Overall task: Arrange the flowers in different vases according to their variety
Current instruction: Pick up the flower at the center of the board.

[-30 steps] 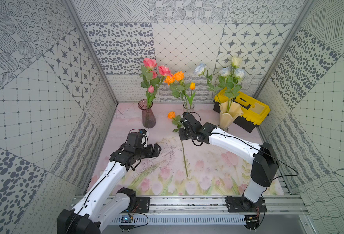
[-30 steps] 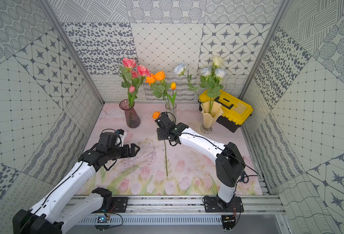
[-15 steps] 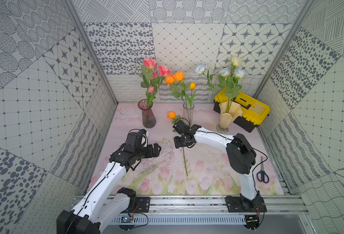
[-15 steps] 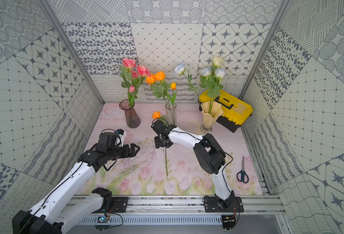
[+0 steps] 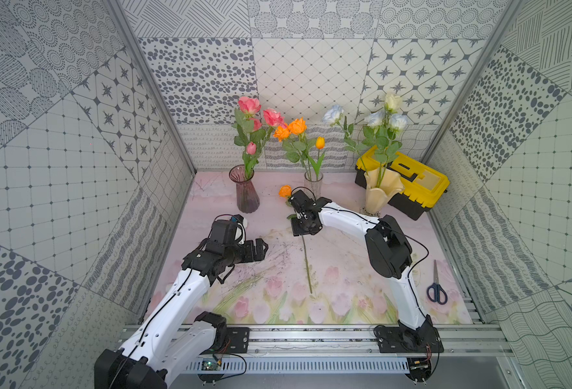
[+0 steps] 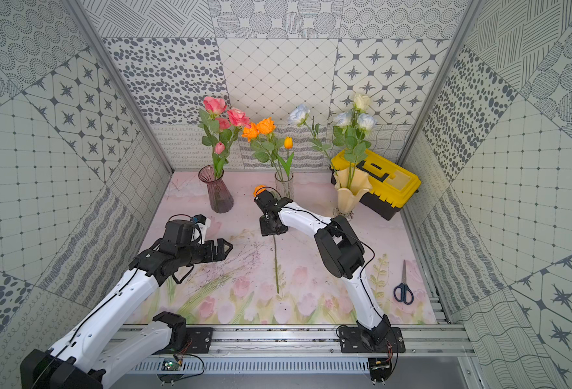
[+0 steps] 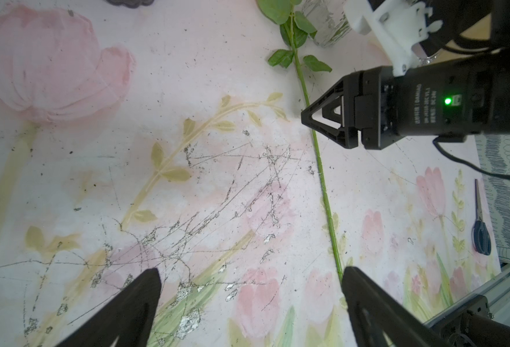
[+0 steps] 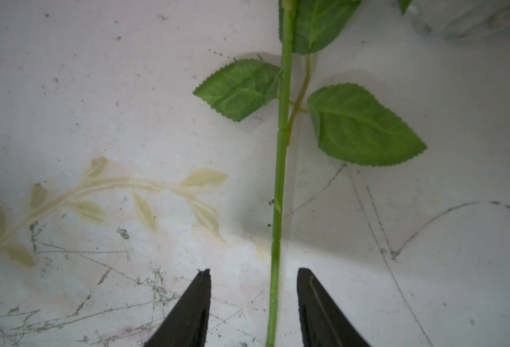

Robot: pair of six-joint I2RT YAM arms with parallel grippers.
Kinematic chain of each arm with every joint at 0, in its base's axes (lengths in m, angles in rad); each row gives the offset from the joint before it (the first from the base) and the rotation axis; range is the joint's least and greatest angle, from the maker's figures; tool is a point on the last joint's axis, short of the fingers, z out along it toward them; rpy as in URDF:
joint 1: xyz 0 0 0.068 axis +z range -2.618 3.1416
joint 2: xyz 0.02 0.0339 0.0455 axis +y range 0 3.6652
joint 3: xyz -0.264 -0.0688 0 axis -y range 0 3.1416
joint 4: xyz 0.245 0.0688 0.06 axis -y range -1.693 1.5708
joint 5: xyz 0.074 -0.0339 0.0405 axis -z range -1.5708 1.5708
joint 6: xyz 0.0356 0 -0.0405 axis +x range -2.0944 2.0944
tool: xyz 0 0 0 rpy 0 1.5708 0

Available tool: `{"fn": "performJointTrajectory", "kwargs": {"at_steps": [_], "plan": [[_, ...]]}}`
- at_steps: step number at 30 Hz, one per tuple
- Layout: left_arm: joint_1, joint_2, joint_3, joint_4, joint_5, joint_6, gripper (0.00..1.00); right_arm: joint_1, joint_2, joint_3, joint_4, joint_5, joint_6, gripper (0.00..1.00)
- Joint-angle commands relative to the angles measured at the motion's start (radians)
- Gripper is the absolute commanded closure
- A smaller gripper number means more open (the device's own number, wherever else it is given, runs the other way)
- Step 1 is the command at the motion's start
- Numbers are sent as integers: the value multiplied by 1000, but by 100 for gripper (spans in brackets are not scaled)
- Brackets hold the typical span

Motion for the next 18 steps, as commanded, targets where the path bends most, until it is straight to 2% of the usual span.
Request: {"fn": "performJointTrajectory", "kwargs": {"at_steps": [1,12,16,18], "plan": [[0,4,-6,27,17,11,1,0,40,57,-43,10,-23,51],[1,9,-6,26,15,10,1,-6,102,110,-134,25,-14,63],[0,5,-5,26,16,12,1,-7,102,101,-138,20,-13,72],[0,5,-5,26,15,11,1,-6,101,94,-140,14,-14,80]]}}
